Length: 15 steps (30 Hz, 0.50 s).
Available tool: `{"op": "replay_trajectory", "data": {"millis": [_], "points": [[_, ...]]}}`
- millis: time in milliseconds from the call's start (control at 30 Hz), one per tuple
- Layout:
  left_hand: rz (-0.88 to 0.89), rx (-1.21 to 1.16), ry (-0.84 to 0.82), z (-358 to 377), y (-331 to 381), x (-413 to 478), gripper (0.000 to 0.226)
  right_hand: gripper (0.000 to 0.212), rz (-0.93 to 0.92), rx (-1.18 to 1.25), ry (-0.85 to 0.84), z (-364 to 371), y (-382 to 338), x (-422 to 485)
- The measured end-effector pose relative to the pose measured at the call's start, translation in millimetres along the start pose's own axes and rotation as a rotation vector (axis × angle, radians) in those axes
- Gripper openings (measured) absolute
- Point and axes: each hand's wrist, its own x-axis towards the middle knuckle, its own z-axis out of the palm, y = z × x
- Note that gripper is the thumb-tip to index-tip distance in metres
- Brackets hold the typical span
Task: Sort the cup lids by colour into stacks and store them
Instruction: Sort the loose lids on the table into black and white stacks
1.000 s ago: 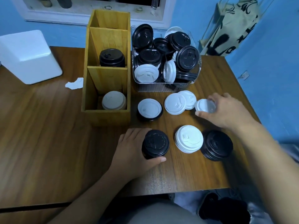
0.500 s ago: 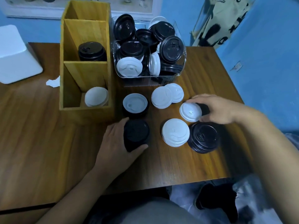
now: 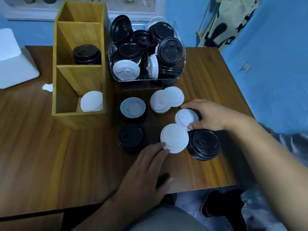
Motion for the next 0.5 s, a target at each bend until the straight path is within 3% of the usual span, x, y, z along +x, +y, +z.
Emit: {"op": "replay_trajectory", "data": {"millis": [200,333,500], "points": [[-0.255,-0.077,-0.024,26,4,26,0.1,0.072,-0.022,-0.047,0.11,1,-1,3],[-0.379,-0.178,-0.036,31,1,44,0.112,0.073,-0.048,0.041,0.256,-9,-6,-30],[-0.489,-0.334,0.016,37,-8,52,0.112,0.079,-0.171,0.068,0.199,5,-42,-52]]}}
